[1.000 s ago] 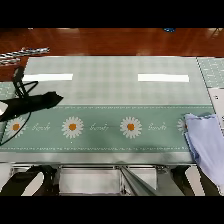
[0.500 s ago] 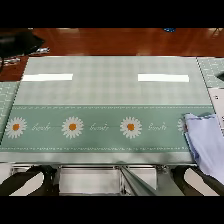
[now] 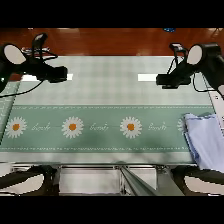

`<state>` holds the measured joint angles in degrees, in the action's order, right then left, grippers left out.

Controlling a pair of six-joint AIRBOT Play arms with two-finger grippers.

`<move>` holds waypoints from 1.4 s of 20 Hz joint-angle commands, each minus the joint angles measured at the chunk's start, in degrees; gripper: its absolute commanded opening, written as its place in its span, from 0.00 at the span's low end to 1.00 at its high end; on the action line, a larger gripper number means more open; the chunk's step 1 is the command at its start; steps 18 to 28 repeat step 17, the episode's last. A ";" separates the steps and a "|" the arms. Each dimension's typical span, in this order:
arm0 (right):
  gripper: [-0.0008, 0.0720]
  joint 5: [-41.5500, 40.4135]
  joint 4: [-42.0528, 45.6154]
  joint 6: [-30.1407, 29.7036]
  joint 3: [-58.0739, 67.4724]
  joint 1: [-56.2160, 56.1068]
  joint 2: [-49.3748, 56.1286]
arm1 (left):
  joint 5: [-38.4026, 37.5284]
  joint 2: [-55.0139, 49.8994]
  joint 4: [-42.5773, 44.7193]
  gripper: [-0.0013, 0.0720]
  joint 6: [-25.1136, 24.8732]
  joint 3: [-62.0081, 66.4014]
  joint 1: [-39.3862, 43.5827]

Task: Fold the shirts.

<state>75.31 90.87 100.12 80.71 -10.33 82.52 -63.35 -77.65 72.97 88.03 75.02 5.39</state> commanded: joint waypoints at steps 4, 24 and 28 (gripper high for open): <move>0.04 1.18 5.09 1.64 0.24 -1.92 2.01 | -3.67 -1.11 1.86 0.04 1.40 -1.36 0.35; 0.04 1.18 5.09 1.64 0.24 -1.92 2.01 | -3.58 -1.70 1.86 0.04 1.40 -1.36 0.35; 0.04 1.18 5.09 1.64 0.24 -1.92 2.01 | -3.58 -1.70 1.86 0.04 1.40 -1.36 0.35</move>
